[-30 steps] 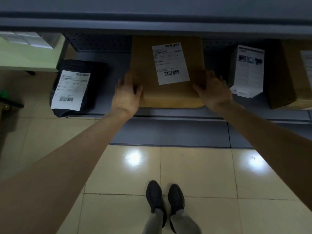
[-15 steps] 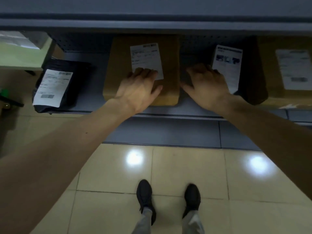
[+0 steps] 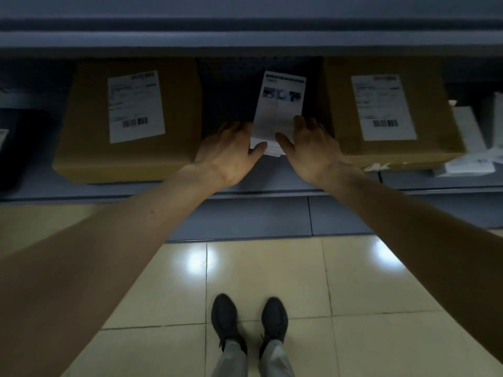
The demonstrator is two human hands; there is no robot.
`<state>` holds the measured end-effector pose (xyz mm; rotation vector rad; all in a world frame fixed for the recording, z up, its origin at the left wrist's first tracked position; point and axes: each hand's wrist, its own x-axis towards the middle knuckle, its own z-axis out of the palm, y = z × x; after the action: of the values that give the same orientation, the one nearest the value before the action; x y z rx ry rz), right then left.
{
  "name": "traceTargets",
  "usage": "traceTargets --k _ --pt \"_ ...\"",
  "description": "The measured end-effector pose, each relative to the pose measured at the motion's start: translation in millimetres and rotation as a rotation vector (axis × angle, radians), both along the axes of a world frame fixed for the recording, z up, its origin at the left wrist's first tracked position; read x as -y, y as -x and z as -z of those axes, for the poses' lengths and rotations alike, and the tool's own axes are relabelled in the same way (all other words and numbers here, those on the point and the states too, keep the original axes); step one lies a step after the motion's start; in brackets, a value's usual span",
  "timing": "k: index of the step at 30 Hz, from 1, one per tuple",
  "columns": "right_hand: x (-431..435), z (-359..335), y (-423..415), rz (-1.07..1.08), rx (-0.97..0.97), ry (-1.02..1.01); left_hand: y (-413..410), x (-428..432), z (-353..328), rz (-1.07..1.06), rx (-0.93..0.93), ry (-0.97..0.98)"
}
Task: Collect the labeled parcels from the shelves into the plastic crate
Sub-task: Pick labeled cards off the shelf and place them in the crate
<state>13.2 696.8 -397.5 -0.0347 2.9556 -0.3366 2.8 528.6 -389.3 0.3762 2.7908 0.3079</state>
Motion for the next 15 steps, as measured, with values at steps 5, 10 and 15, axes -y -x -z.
traceTargets --k 5,10,15 --pt "0.1 37.4 23.9 0.200 0.147 0.260 25.8 -16.6 37.5 -0.194 0.117 -0.288" --pt "-0.7 43.7 32.2 0.452 0.131 0.635 31.6 -33.8 56.3 -0.420 0.200 -0.525" --pt "-5.1 47.7 -1.2 0.517 0.154 0.782 -13.2 -38.2 49.0 -0.506 0.193 -0.565"
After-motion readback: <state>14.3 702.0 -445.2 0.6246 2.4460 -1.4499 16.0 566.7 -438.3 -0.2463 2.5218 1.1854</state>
